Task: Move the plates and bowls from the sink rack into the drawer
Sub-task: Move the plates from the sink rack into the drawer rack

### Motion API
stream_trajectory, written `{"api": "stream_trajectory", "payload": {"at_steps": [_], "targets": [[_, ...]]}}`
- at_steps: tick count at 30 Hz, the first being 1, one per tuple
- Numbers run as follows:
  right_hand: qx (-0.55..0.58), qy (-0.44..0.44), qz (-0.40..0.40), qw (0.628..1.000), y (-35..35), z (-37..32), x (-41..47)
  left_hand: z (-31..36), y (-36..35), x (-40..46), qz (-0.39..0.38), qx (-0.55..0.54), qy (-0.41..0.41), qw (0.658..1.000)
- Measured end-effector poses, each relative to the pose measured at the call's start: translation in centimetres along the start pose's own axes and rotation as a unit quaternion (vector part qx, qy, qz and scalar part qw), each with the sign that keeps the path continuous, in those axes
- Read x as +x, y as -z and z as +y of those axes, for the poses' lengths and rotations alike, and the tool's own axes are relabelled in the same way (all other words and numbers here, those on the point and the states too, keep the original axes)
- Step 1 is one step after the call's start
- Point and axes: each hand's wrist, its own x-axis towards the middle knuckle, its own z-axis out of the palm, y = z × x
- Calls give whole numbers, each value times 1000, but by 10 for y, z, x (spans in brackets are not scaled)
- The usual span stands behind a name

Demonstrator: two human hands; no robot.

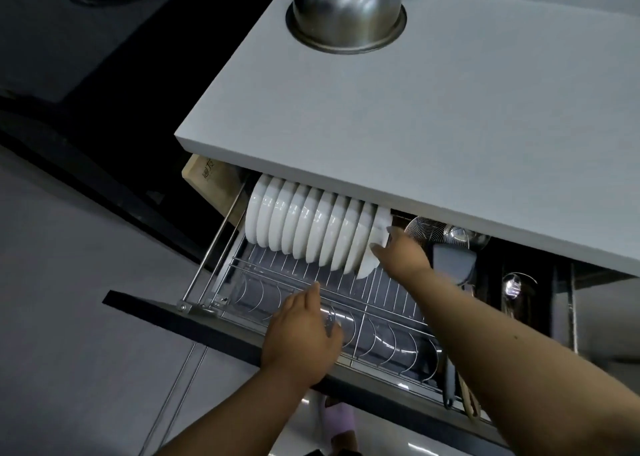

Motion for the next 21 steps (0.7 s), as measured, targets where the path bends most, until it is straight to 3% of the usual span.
{"api": "stream_trajectory", "payload": {"at_steps": [5,8,15,21], "targets": [[24,33,38,998,24,26,-57,5,6,2,-49,-7,22,999],[33,29,78,996,48,49,-87,19,9,7,-54,-73,24,996],[88,-5,201,976,113,116,-159,117,13,16,-55,-130,-88,986],[131,-59,295,945,162,191,-222,223,-8,-9,-86,-110,-206,969]]}}
